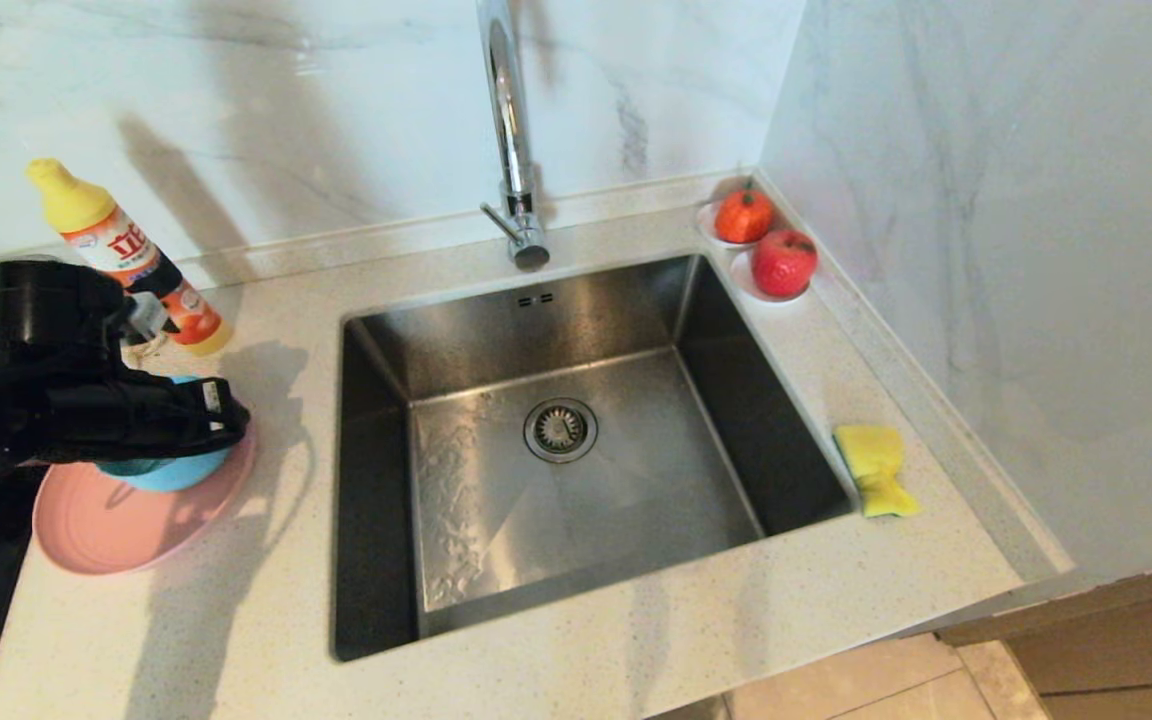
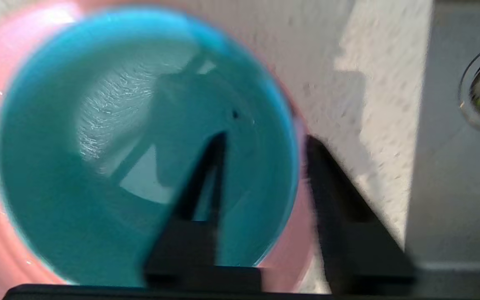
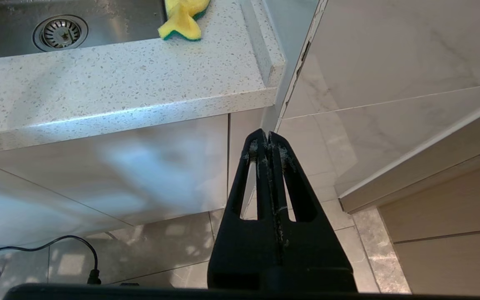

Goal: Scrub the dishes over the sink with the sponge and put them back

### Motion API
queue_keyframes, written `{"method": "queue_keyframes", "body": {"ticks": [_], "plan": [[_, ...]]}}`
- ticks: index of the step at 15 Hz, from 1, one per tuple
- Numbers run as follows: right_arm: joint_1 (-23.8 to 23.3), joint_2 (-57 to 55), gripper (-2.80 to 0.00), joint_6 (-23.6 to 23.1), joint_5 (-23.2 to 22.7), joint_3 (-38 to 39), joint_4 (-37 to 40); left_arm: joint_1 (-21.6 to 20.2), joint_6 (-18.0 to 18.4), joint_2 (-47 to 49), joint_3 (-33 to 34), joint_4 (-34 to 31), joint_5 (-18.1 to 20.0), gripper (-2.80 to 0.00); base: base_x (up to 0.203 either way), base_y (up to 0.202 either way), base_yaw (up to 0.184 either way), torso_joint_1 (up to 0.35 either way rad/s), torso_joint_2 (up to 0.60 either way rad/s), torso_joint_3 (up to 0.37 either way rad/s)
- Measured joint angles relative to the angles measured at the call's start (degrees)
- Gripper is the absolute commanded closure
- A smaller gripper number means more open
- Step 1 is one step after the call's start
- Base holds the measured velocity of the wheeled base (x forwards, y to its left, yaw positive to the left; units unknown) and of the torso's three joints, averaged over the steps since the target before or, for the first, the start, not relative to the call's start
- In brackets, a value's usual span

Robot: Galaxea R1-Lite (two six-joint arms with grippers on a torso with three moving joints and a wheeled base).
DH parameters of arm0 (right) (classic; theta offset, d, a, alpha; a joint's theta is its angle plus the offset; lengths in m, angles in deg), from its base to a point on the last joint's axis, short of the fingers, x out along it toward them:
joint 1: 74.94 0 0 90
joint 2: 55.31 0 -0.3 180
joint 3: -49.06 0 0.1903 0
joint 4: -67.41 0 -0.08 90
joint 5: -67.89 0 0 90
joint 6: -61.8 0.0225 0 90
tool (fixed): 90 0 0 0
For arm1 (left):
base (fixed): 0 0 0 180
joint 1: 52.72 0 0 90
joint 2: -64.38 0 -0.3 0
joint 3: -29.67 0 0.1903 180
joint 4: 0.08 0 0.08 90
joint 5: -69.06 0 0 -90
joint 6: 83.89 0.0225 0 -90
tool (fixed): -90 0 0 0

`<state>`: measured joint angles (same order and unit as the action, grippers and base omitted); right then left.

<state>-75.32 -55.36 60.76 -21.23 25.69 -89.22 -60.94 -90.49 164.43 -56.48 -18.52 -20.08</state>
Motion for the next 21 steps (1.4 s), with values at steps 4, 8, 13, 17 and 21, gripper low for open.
{"method": "queue_keyframes", "body": {"ticks": [4, 8, 13, 17, 21], "plan": [[0.0, 0.0, 0.0, 0.0, 0.0, 0.0, 0.0, 0.1, -3.4, -2.9, -2.2, -0.7, 0.5, -2.8, 0.0, 0.0, 0.0, 0.0, 0.0, 0.0], [0.0, 0.0, 0.0, 0.0, 0.0, 0.0, 0.0, 0.3, -5.4, -8.5, -5.0, -3.8, 0.7, 0.0, 0.0, 0.0, 0.0, 0.0, 0.0, 0.0], [0.0, 0.0, 0.0, 0.0, 0.0, 0.0, 0.0, 3.8, -4.4, -11.8, -10.6, -7.5, 1.7, 0.0, 0.0, 0.0, 0.0, 0.0, 0.0, 0.0], [0.0, 0.0, 0.0, 0.0, 0.0, 0.0, 0.0, 10.1, 0.3, -12.6, -14.0, -7.1, 2.1, 0.0, 0.0, 0.0, 0.0, 0.0, 0.0, 0.0], [0.0, 0.0, 0.0, 0.0, 0.0, 0.0, 0.0, 15.9, 1.7, -21.7, -7.1, -7.2, 2.2, 0.0, 0.0, 0.0, 0.0, 0.0, 0.0, 0.0]]}}
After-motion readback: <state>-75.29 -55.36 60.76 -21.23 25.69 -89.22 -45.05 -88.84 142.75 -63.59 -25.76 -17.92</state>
